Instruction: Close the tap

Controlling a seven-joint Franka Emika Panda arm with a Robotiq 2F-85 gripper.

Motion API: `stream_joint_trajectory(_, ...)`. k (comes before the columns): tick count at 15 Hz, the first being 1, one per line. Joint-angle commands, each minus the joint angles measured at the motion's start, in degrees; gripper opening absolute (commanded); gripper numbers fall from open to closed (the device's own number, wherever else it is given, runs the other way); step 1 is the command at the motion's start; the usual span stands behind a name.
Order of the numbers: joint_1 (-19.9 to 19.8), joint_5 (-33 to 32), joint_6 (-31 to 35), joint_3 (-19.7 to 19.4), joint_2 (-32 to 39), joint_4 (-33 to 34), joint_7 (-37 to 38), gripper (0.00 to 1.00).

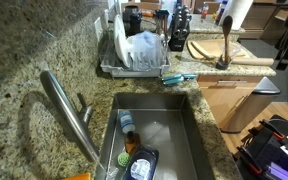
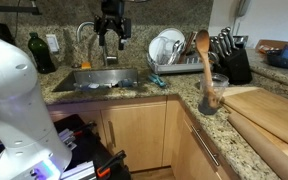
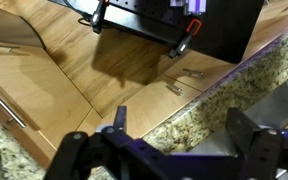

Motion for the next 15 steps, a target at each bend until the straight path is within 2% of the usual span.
stream_joint_trajectory(1,5.8,1.2,7.7,7.8,6.5,-1.0,0.2,1.0)
stream_joint_trajectory(3,8.9,0.4,12.7,12.9,12.1,0.4,2.1,1.0)
stream_joint_trajectory(4,9.4,-0.1,13.3,13.7,13.3,1.5,2.3,1.0)
stream_joint_trajectory(5,8.8,0.5,11.4,12.1,9.4,-0.5,2.2,1.0)
stream_joint_trajectory(7,10.0,0.4,13.0,14.2,12.1,0.3,3.2,1.0)
stream_joint_trajectory(8,9.1,-1.6,14.3,14.7,12.3,0.0,4.6,1.0)
stream_joint_trajectory(10,9.4,-2.1,22.0,15.5,15.0,-1.2,6.5,1.0)
stream_joint_trajectory(14,14.2,2.1,42.4,20.0,24.1,-1.0,7.8,1.0)
stream_joint_trajectory(15,14.6,1.3,47.3,21.5,26.9,-0.1,9.2,1.0)
